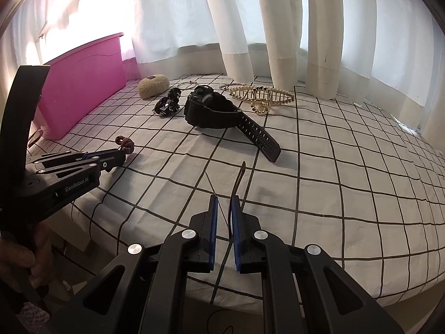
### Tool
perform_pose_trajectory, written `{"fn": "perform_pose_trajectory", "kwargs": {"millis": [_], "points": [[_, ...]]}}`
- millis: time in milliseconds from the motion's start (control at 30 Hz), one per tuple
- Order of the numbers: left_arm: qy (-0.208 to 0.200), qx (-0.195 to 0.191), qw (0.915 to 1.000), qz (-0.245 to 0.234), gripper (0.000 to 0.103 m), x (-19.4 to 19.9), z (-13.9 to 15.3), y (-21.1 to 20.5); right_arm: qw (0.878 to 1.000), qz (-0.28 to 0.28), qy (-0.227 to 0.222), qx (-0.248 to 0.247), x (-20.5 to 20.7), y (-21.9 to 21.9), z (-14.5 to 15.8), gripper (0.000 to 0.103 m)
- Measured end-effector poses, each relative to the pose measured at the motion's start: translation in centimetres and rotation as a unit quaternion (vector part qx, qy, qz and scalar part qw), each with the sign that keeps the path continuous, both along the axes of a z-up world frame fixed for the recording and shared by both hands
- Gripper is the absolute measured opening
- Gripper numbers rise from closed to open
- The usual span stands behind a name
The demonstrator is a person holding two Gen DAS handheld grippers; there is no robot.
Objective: Organize jewelry
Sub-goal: 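Carry the hair tie and hairpin in both tools over the pink tub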
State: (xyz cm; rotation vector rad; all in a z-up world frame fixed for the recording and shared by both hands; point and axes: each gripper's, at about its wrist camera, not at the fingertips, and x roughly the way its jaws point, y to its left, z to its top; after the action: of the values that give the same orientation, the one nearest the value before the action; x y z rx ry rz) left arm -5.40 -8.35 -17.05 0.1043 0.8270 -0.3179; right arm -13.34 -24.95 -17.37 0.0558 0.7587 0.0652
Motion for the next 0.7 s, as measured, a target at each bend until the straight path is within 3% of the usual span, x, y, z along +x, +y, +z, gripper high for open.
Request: {"fn": "perform_pose_trajectory", "kwargs": {"millis": [333, 533, 700], "points": [[-0.016, -0.018, 0.9995, 0.02, 0.006, -1.0, 5.6, 1.6, 1.0, 0.009, -0.005, 0.014, -0.5, 0.0, 3.7, 0.01], [-0.038, -0.017, 0.9981, 0.045, 0.006, -1.9, 12.0, 3.4, 0.999, 0.032, -0.025, 0.031, -0.1, 0.5, 9.0, 0.01], [-0.055, -0.013, 0.994, 0.094, 0.006, -1.7, 17.0, 6.7, 0.995, 0.074, -0.056, 0.037, 1.8, 2.6, 14.5, 0.01]]}}
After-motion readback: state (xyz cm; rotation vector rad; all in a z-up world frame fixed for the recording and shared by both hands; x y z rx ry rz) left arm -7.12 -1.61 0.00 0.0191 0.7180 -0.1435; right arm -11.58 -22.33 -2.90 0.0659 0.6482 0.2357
